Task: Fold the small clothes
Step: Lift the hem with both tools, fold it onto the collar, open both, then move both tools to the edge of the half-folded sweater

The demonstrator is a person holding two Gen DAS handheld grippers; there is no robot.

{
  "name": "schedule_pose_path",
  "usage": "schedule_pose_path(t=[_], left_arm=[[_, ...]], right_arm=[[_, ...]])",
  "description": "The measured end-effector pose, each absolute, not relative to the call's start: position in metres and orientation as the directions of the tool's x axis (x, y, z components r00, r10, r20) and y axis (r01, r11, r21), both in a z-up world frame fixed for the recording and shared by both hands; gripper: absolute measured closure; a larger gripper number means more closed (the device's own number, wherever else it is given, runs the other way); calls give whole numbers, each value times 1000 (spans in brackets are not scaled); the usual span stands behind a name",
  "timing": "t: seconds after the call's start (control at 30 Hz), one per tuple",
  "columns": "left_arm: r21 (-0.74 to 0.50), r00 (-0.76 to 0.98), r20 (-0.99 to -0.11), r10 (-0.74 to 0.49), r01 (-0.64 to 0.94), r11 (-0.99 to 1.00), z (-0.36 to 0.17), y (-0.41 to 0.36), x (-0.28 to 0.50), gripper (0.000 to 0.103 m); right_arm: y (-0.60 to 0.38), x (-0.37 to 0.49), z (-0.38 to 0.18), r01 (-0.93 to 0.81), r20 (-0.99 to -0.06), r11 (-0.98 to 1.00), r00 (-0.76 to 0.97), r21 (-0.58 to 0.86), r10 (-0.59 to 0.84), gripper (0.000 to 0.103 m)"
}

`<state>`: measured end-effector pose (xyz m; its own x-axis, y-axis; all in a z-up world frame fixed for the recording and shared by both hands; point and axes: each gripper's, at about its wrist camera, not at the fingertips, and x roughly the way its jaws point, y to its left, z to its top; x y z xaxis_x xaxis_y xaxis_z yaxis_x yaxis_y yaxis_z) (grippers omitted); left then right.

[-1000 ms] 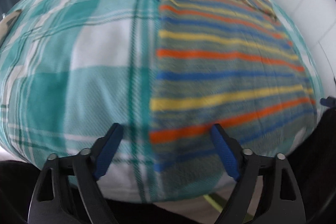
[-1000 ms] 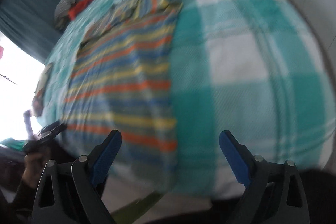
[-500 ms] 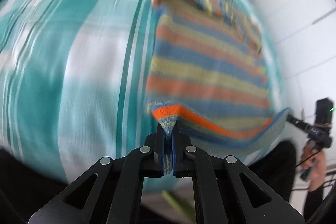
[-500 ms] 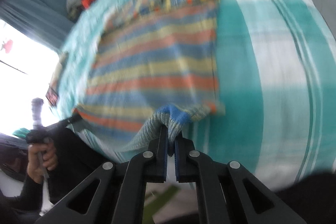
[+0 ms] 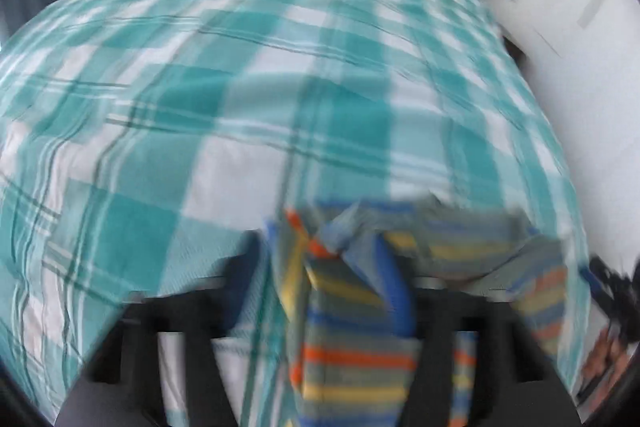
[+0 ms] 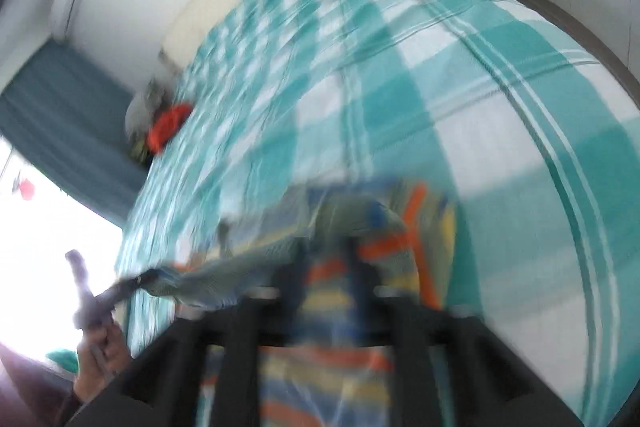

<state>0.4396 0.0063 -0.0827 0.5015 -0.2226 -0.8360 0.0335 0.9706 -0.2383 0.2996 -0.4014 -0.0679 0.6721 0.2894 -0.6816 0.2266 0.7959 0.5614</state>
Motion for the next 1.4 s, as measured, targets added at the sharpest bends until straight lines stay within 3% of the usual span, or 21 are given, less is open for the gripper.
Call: schedule_pose_path(t=[0.03, 0.13, 0.23, 0.37, 0.4, 0.43, 0.47, 0.5, 0.53, 0.57, 0.63, 0.9, 1.07, 1.13, 1.4], left_arm=[[-250, 517, -825, -227, 26, 968, -83, 11, 439, 34], [-285, 532, -801, -275, 66, 956, -83, 22, 415, 34], [-228, 553, -781, -289, 179, 957, -82, 12, 372, 33], [-91, 514, -802, -302, 395, 914, -104, -26, 310, 28], [-20, 454, -862, -227, 416, 909, -125, -35, 300, 36], [12, 403, -900, -168, 406, 914, -141, -35, 296, 53], [9, 347, -928, -133, 377, 926, -157, -24, 289, 55], [-32, 337, -928, -159, 352, 935, -157, -11, 281, 53], [-68, 328, -928, -179, 323, 944, -152, 4, 273, 52], [-60, 327, -931, -161, 296, 953, -147, 16, 264, 53], [-41, 358, -923, -142, 277, 960, -135, 31, 247, 45], [103, 526, -849, -49, 255, 961, -90, 32, 181, 20], [179, 599, -801, 2, 236, 955, -73, 25, 166, 19], [179, 606, -796, 0, 234, 956, -69, 25, 164, 19], [184, 629, -777, -6, 236, 954, -57, 7, 154, 19]], right_arm=[[-405, 307, -71, 253, -685, 792, 679, 555, 264, 45], [-408, 301, -80, 263, -664, 770, 701, 582, 262, 45], [-390, 273, -75, 172, -657, 835, 706, 523, 266, 45], [-326, 222, -71, -122, -689, 925, 633, 359, 351, 46], [-311, 211, -78, -185, -716, 925, 590, 331, 374, 46], [-304, 207, -87, -209, -743, 925, 553, 316, 378, 47], [-296, 199, -104, -211, -806, 939, 484, 270, 340, 48], [-295, 193, -117, -184, -857, 959, 435, 213, 274, 51], [-302, 179, -128, -134, -892, 978, 405, 159, 200, 61], [-309, 163, -122, -114, -875, 979, 439, 171, 204, 62], [-319, 137, -111, -30, -886, 994, 451, 104, 106, 52], [-320, 63, -107, 68, -834, 984, 543, 166, 103, 45], [-301, 39, -121, 114, -823, 979, 563, 166, 74, 43], [-297, 29, -122, 113, -818, 981, 571, 157, 65, 38], [-285, 16, -122, 88, -811, 986, 581, 139, 63, 38]])
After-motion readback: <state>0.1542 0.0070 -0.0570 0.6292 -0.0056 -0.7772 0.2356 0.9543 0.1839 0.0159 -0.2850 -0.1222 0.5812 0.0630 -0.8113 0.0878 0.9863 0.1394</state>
